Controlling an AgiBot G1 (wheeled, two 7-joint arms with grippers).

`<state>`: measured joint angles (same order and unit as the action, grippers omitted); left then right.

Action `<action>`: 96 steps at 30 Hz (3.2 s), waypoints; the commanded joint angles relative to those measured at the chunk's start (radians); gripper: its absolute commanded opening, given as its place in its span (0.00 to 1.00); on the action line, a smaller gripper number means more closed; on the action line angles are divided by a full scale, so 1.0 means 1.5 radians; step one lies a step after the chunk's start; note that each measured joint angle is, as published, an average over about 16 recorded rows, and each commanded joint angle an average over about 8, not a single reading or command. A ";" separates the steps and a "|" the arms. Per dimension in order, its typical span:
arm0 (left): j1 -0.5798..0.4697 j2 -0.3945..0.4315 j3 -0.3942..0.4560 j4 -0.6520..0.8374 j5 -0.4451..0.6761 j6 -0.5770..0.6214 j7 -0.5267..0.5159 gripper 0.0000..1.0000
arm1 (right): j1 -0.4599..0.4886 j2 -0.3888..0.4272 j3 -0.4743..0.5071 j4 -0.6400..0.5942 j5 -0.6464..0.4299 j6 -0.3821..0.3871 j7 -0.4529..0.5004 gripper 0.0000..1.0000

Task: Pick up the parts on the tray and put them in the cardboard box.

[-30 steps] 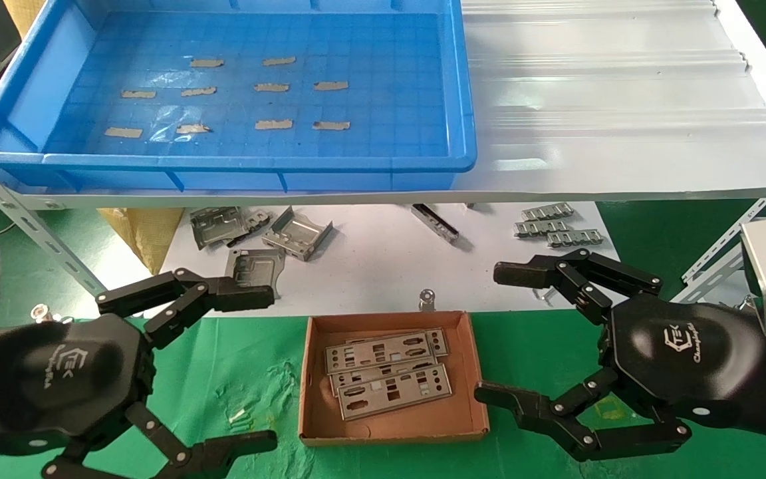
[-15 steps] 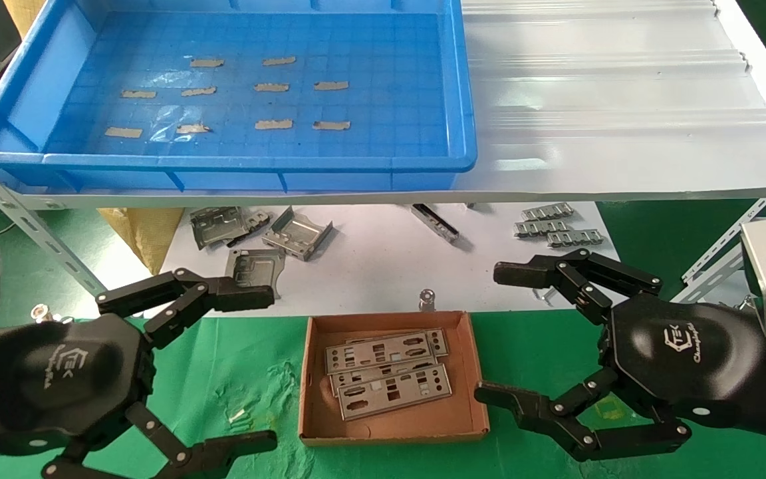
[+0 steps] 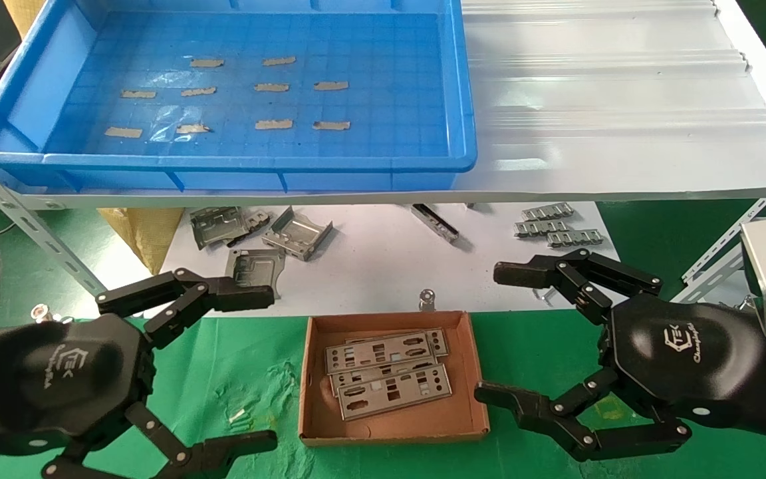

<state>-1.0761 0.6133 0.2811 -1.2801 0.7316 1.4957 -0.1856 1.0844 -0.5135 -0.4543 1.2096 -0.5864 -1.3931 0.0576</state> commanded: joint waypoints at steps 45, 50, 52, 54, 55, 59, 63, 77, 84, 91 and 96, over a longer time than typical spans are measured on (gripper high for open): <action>0.000 0.000 0.000 0.000 0.000 0.000 0.000 1.00 | 0.000 0.000 0.000 0.000 0.000 0.000 0.000 1.00; 0.000 0.000 0.000 0.000 0.000 0.000 0.000 1.00 | 0.000 0.000 0.000 0.000 0.000 0.000 0.000 1.00; 0.000 0.000 0.000 0.000 0.000 0.000 0.000 1.00 | 0.000 0.000 0.000 0.000 0.000 0.000 0.000 1.00; 0.000 0.000 0.000 0.000 0.000 0.000 0.000 1.00 | 0.000 0.000 0.000 0.000 0.000 0.000 0.000 1.00; 0.000 0.000 0.000 0.000 0.000 0.000 0.000 1.00 | 0.000 0.000 0.000 0.000 0.000 0.000 0.000 1.00; 0.000 0.000 0.000 0.000 0.000 0.000 0.000 1.00 | 0.000 0.000 0.000 0.000 0.000 0.000 0.000 1.00; 0.000 0.000 0.000 0.000 0.000 0.000 0.000 1.00 | 0.000 0.000 0.000 0.000 0.000 0.000 0.000 1.00; 0.000 0.000 0.000 0.000 0.000 0.000 0.000 1.00 | 0.000 0.000 0.000 0.000 0.000 0.000 0.000 1.00; 0.000 0.000 0.000 0.000 0.000 0.000 0.000 1.00 | 0.000 0.000 0.000 0.000 0.000 0.000 0.000 1.00; 0.000 0.000 0.000 0.000 0.000 0.000 0.000 1.00 | 0.000 0.000 0.000 0.000 0.000 0.000 0.000 1.00; 0.000 0.000 0.000 0.000 0.000 0.000 0.000 1.00 | 0.000 0.000 0.000 0.000 0.000 0.000 0.000 1.00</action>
<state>-1.0761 0.6133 0.2811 -1.2801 0.7315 1.4957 -0.1856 1.0844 -0.5135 -0.4543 1.2096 -0.5864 -1.3931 0.0576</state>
